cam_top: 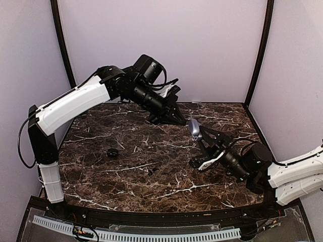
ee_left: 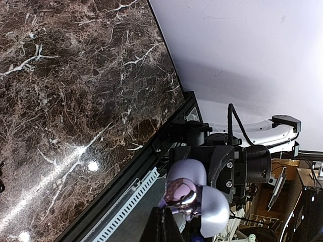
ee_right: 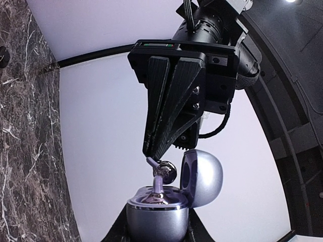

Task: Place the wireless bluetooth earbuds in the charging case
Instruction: Insert the left earbud into the left side groove of the charging case.

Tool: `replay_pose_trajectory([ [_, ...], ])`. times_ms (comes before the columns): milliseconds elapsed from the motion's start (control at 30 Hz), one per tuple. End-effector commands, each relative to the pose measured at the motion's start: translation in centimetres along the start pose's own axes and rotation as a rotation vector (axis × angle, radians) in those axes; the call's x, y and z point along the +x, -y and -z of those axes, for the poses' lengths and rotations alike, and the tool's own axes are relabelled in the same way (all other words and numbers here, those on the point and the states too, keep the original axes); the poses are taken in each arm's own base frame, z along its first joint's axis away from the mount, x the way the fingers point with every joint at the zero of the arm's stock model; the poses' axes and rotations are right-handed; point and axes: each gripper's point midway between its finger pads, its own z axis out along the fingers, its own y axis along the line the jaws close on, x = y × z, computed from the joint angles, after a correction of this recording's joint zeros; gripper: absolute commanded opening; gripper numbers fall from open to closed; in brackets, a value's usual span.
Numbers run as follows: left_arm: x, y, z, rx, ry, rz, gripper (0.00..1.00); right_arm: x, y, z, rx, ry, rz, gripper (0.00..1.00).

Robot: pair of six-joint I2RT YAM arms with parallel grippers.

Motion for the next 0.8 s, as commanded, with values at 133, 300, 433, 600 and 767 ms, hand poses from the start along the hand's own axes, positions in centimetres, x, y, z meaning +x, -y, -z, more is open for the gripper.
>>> replay_pose_trajectory([
  [133, 0.51, 1.03, 0.92, 0.028, 0.007, -0.018, 0.00, -0.01, 3.18, -0.40, 0.111, -0.019, -0.042, 0.00],
  [300, 0.61, 1.08, 0.84, 0.031, 0.003, -0.018, 0.00, -0.03, 3.42, -0.48, 0.122, -0.020, -0.035, 0.00],
  [433, 0.83, 1.19, 0.59, 0.033, -0.004, -0.019, 0.00, -0.07, 3.07, -0.53, 0.111, -0.019, -0.027, 0.00],
  [600, 0.90, 1.22, 0.39, 0.035, -0.008, -0.015, 0.00, -0.22, 2.99, -0.60, 0.114, -0.018, -0.012, 0.00],
  [767, 1.04, 1.29, 0.24, 0.034, -0.013, -0.017, 0.00, -0.29, 2.85, -0.62, 0.111, -0.019, 0.002, 0.00],
])
